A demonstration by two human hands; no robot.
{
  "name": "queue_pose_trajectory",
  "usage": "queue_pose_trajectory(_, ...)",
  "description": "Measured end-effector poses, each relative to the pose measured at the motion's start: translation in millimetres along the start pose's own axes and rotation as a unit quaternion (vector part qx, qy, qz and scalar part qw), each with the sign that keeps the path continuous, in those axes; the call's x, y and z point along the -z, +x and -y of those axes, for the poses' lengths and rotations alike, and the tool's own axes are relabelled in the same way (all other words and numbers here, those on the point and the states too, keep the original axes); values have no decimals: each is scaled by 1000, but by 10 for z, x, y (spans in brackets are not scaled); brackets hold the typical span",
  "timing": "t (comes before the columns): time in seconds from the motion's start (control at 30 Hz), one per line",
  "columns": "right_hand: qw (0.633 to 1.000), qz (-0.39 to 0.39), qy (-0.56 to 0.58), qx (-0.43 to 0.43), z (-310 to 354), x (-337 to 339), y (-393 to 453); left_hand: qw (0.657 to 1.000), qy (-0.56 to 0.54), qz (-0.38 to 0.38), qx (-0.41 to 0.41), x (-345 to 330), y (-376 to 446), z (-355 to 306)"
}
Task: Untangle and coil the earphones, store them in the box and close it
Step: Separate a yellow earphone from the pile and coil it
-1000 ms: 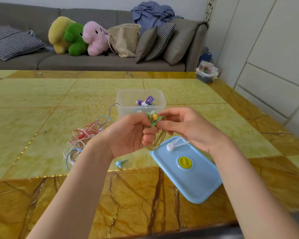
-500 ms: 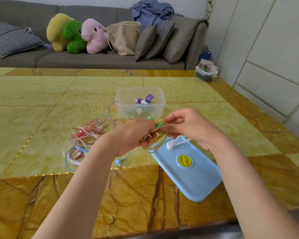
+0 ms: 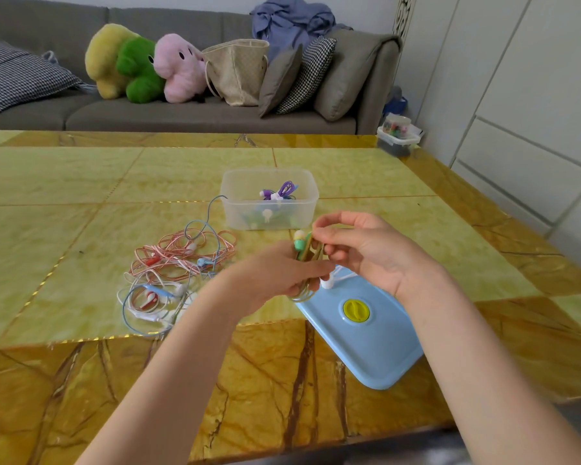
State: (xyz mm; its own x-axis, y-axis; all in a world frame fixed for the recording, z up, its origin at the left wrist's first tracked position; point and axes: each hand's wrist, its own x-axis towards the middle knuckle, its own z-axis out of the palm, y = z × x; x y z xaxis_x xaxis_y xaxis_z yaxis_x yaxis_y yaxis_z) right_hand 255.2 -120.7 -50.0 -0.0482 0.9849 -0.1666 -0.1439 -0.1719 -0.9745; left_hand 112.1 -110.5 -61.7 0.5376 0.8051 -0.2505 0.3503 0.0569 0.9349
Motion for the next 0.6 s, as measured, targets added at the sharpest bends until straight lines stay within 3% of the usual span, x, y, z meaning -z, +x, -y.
queue_pose_trajectory(0.17, 999, -37, 8, 39, -15, -43, 54, 998, 13, -55, -16, -20, 83, -4)
queue_pose_trajectory(0.37, 992, -36, -75, 100, 3, -106, 49, 997, -4, -66, -44, 17, 80, 9)
queue_pose_trajectory(0.53, 950, 10, -306, 68, -1, -110, 3, 994, 81, -67, -31, 5, 57, 33)
queue_pose_trajectory(0.6, 942, 30, -329, 57, -17, -137, -10, 993, 104, -50, -25, -53, 49, 57)
